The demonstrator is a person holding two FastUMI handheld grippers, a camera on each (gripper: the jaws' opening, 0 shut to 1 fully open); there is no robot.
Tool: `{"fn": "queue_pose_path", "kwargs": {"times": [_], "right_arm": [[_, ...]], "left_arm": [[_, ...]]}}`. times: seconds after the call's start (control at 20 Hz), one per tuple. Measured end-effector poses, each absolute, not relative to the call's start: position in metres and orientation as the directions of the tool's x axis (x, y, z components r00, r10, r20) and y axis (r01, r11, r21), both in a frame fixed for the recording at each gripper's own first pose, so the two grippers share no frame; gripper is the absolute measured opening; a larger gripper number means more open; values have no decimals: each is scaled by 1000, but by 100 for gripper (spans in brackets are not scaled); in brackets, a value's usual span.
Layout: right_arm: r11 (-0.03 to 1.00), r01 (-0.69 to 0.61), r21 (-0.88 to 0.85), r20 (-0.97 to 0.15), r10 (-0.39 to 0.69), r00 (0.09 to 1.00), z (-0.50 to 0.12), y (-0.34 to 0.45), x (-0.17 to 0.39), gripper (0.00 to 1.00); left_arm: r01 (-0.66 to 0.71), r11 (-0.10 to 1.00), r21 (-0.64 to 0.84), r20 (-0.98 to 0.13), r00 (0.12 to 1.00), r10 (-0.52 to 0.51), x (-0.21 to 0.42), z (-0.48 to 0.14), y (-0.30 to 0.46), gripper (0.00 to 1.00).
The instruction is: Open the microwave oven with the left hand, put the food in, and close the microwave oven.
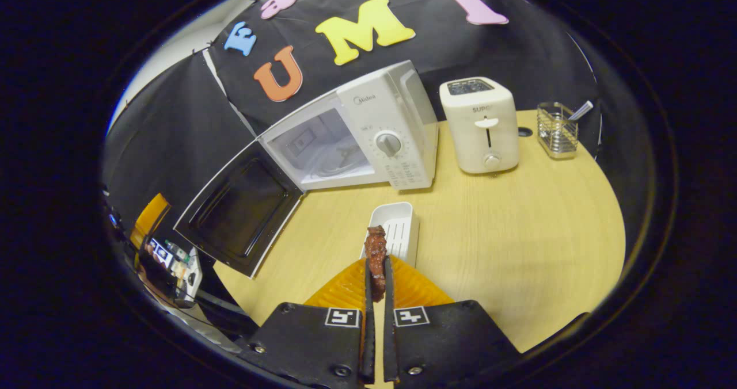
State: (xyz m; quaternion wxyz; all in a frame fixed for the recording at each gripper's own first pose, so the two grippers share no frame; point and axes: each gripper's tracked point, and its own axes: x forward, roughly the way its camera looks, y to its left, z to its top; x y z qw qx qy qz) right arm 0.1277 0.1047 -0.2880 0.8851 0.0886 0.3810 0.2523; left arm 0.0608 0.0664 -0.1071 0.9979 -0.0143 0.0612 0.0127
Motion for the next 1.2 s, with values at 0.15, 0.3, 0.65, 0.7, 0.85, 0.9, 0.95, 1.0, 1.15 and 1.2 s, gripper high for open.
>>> {"fn": "queue_pose_path", "kwargs": {"times": [0.15, 0.3, 0.65, 0.7, 0.85, 0.9, 0.95, 1.0, 1.15, 1.2], "right_arm": [[877, -382, 291, -603, 478, 639, -266, 112, 105, 9], [888, -382, 255, -579, 456, 676, -247, 122, 91, 9], [887, -421, 191, -508, 456, 731, -216, 182, 84, 9], [887, -426, 181, -501, 456, 736, -215, 194, 87, 9], [885, -440, 154, -489, 455, 744, -217, 236, 100, 9], [886, -443, 137, -491, 449, 747, -220, 250, 107, 9], [888, -445, 119, -493, 441, 749, -225, 263, 114, 9], [888, -448, 102, -496, 436, 751, -228, 276, 122, 9], [888, -450, 93, -498, 433, 751, -244, 313, 149, 9], [894, -439, 93, -500, 423, 755, -249, 320, 159, 8]], "left_arm": [[-30, 998, -59, -82, 996, 25, 45, -99, 81, 94], [-30, 992, -125, -54, 998, 23, 34, -95, 87, 94], [-48, 992, -121, -65, 997, 40, 23, -97, 109, 93], [-45, 992, -120, -66, 997, 38, 21, -96, 111, 93], [-48, 990, -129, -50, 998, 42, 16, -92, 123, 94], [-59, 989, -137, -39, 998, 54, 14, -89, 130, 94], [-77, 986, -146, -26, 997, 74, 14, -86, 139, 82], [-94, 984, -152, -14, 996, 93, 14, -84, 149, 94], [-129, 977, -170, -9, 992, 129, 14, -88, 168, 94], [-133, 976, -175, -14, 991, 133, 14, -92, 173, 81]]}}
